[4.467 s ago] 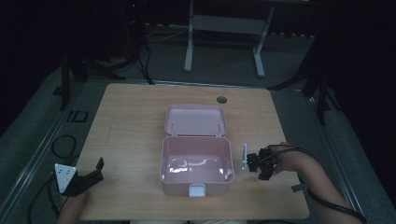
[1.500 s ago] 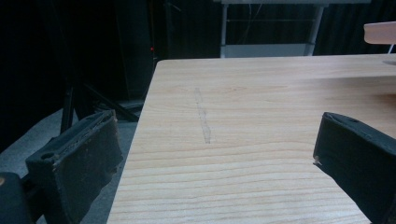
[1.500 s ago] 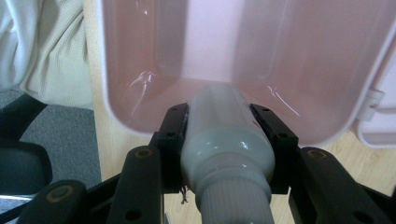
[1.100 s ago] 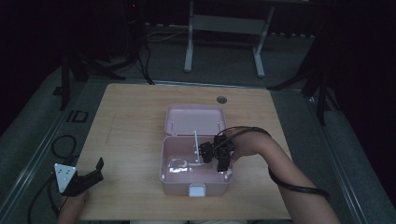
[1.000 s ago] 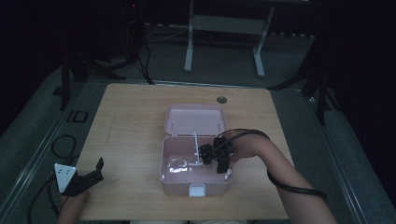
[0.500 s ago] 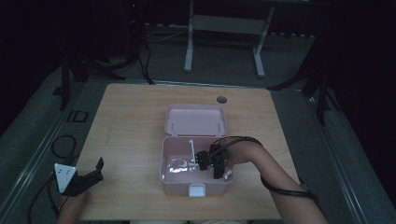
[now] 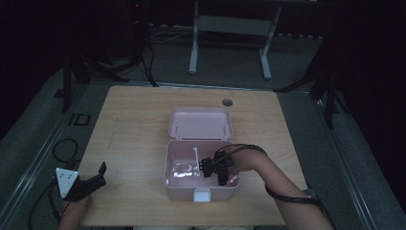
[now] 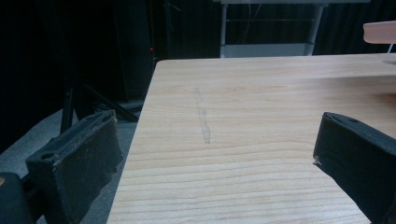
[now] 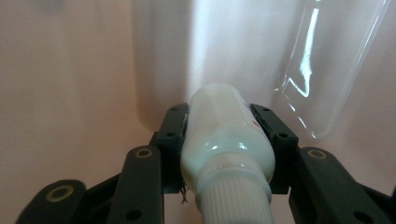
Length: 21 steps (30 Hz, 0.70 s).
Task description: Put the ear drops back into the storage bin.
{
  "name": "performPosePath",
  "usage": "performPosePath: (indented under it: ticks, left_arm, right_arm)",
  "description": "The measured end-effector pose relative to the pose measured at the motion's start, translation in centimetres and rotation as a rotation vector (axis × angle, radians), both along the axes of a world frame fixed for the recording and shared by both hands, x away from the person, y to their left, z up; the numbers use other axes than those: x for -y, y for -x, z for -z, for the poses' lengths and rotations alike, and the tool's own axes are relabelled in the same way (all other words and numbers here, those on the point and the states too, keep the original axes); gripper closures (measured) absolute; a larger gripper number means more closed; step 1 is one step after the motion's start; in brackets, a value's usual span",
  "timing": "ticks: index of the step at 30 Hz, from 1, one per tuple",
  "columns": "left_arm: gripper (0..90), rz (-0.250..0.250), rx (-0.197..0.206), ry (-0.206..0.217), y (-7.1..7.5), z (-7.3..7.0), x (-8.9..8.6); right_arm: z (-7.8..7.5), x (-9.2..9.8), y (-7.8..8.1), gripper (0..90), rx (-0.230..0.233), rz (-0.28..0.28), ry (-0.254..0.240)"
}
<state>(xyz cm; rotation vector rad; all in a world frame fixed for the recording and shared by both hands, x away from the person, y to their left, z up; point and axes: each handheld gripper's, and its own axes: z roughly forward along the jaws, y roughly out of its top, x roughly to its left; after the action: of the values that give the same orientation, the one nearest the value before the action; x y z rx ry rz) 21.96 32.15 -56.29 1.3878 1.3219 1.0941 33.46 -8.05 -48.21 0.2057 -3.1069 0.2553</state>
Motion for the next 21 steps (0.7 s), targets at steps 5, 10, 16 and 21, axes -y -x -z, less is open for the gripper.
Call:
performPosePath:
  ticks: [5, 10, 16, 21]
  left_arm:
    - [1.0, 0.000, 0.000, 0.000, 0.0, 0.0, 0.0]
    - [1.0, 0.002, 0.000, -0.001, 0.0, 0.0, 0.0]
    - [1.0, 0.003, 0.001, -0.001, 0.0, 0.0, 0.0]
    - [1.0, 0.003, 0.002, -0.001, 0.0, 0.0, 0.0]
  right_arm:
    - [0.7, 0.0, 0.0, 59.4, -0.009, -0.006, 0.018]
    - [1.4, -0.2, 0.0, 59.4, -0.010, -0.006, 0.040]
    - [1.8, -0.3, -0.1, 59.2, -0.017, 0.006, 0.045]
    - [1.8, -0.3, -0.1, 57.0, -0.030, 0.012, 0.058]
